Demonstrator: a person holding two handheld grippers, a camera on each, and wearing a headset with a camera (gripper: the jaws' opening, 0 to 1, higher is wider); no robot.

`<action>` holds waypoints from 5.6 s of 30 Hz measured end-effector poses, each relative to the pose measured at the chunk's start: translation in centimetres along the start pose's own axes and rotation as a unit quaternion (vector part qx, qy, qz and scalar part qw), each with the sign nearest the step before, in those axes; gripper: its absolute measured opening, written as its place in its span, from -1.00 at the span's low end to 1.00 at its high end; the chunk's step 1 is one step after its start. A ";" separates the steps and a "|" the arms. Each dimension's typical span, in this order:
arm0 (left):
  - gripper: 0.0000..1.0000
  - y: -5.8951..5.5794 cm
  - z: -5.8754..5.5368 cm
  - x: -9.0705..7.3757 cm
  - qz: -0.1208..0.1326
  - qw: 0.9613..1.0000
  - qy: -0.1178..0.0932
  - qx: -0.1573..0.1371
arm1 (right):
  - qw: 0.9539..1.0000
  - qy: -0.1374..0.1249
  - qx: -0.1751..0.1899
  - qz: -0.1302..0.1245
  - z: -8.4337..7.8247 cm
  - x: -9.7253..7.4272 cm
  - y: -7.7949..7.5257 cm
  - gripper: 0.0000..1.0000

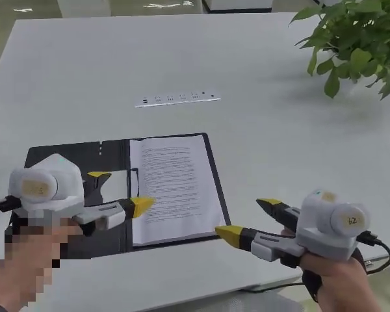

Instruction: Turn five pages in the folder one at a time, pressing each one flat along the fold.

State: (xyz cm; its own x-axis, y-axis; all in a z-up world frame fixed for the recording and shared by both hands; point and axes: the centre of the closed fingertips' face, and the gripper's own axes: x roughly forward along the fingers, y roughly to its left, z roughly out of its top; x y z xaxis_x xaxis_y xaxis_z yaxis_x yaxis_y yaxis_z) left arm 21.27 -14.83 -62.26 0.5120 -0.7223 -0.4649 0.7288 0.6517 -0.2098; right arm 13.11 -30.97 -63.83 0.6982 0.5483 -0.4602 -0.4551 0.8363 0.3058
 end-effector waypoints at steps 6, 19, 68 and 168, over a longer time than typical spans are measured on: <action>0.34 -0.5 0.2 1.4 -0.012 1.000 0.008 0.012 | 1.000 0.005 0.001 0.001 -0.2 0.0 -0.1 0.50; 0.39 -2.2 -0.3 5.1 -0.030 0.999 0.028 0.026 | 1.000 0.014 -0.003 0.012 -0.3 0.4 0.3 0.49; 0.37 -6.1 -10.6 17.4 0.002 0.984 0.164 0.073 | 0.999 0.042 0.022 0.021 -2.7 -0.3 -1.8 0.39; 0.16 -4.9 -9.1 14.5 -0.003 0.992 0.122 0.034 | 0.982 0.044 0.165 0.076 -3.8 11.9 -5.9 -0.86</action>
State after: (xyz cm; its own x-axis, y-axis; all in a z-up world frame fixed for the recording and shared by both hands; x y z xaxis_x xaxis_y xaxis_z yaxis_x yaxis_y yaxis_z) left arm 21.00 -26.37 -75.86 0.3877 -0.6435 -0.6600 0.7655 0.6237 -0.1583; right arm 22.02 -29.34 -74.28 0.5782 0.6774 -0.4547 -0.3359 0.7056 0.6240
